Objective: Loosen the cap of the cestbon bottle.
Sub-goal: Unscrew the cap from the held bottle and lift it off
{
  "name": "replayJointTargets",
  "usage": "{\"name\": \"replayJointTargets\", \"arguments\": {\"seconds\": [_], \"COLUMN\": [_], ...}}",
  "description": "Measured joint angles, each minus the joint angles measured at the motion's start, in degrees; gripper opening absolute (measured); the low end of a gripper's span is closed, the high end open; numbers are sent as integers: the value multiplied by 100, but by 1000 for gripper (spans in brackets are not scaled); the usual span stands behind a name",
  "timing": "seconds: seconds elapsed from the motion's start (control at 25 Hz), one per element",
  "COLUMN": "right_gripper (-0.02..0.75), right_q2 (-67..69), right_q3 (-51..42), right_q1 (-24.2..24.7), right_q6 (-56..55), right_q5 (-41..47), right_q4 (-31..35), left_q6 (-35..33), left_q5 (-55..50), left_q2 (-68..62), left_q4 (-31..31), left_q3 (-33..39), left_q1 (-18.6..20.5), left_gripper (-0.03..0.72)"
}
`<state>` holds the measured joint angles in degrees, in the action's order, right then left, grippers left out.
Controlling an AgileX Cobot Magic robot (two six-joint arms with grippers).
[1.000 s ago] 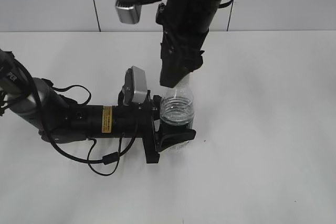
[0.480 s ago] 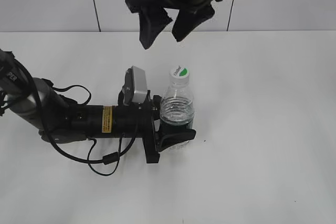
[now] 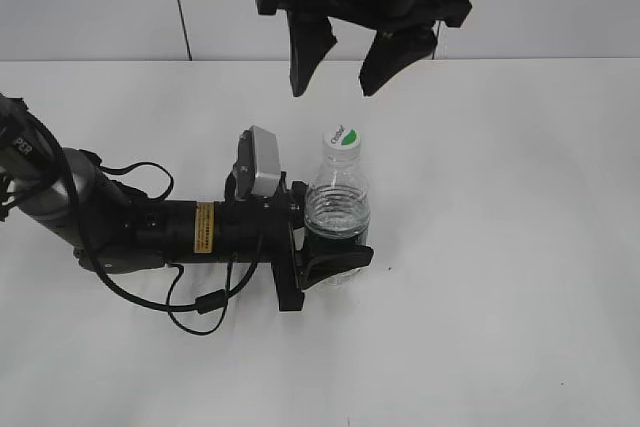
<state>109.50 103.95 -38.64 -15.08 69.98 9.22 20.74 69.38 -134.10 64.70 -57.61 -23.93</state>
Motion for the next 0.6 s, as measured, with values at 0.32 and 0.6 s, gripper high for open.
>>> {"name": "replayJointTargets", "arguments": {"seconds": [0.32,0.6], "right_gripper": [505,505], "right_q2": [-13,94], "right_q3": [-309,-420], "right_q1": [0,0], "right_q6": [-275,-287], "right_q5": [0,-5], "right_q4": [-75,-86], "left_q6": [0,5], "left_q5": [0,0], "left_q2": [0,0], "left_q4": [-1,-6], "left_q3": [0,0], "left_q1": [0,0], "left_gripper": [405,405]}}
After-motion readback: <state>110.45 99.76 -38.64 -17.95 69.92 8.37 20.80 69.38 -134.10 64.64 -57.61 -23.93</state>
